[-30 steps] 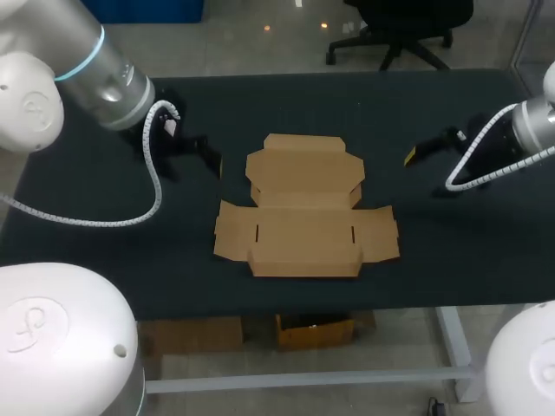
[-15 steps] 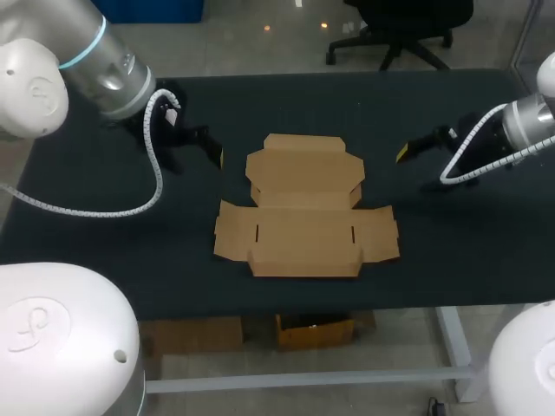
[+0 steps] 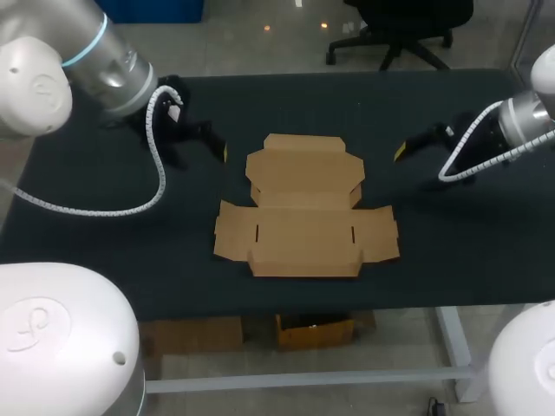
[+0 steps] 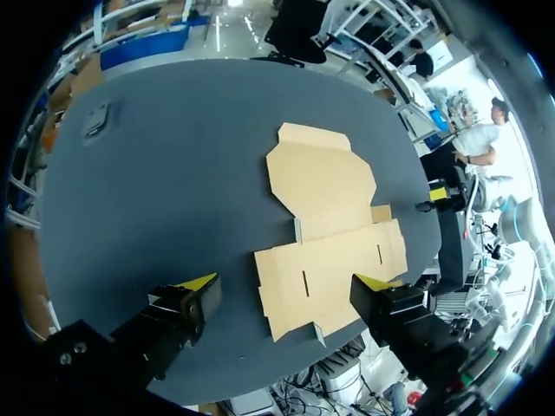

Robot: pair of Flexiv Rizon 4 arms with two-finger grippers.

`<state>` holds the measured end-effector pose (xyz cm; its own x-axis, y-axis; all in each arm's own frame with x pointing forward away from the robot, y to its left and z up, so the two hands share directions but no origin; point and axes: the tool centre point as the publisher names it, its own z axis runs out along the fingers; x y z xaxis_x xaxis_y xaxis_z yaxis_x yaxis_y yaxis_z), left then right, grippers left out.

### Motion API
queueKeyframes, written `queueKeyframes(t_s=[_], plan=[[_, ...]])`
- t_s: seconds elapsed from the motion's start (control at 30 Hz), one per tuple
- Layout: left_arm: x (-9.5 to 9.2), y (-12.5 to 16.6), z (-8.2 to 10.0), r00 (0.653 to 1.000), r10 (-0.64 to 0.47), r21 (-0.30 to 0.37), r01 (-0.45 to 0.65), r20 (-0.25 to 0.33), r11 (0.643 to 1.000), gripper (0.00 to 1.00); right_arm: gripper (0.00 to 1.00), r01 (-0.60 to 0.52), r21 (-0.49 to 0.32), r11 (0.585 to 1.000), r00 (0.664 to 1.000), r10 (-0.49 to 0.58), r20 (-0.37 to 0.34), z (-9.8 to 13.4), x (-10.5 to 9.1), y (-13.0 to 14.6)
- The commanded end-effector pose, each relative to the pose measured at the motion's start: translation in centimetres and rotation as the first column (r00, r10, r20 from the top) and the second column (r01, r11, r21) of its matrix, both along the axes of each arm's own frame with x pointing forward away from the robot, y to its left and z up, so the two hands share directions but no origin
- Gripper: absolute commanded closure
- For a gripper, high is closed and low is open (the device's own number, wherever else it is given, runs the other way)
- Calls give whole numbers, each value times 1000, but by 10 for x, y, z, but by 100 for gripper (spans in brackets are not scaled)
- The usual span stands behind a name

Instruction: Assemble the packaging by folding the flat box into shape, placing the metal phone stand inside, and closing the box properly

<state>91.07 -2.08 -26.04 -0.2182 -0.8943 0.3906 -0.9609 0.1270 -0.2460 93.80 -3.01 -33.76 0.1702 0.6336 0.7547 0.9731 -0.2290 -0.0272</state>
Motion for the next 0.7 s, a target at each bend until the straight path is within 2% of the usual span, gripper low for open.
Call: queueKeyframes(t_s=[0.03,0.27,0.3,0.37,0.47,0.5,0.53,0.7], plan=[[16,-1,-2,1000,2,1,-2,-13,1000,0,0,-28,-1,1000,999,28,-17,-7,23,10],[30,2,-4,1000,2,-30,-2,-5,1000,0,0,-46,-5,999,999,46,-7,-7,37,18],[31,2,-4,1000,-1,-36,0,-5,999,0,3,-52,-4,999,999,52,-6,-8,39,19],[34,3,-5,1000,-2,-44,2,-5,999,0,31,-51,-19,999,999,51,-9,-11,41,20],[38,3,-5,1000,-7,-57,7,-2,998,0,38,-58,-7,998,998,58,-7,-16,43,23],[38,3,-5,1000,-12,-63,12,2,998,0,51,-58,-8,998,998,58,-6,-18,43,25],[40,2,-5,1000,-13,-63,13,2,998,0,53,-62,0,998,998,62,-2,-20,43,26],[49,2,-6,1000,-21,-81,21,0,997,0,53,-89,22,996,996,88,32,-28,45,30]])
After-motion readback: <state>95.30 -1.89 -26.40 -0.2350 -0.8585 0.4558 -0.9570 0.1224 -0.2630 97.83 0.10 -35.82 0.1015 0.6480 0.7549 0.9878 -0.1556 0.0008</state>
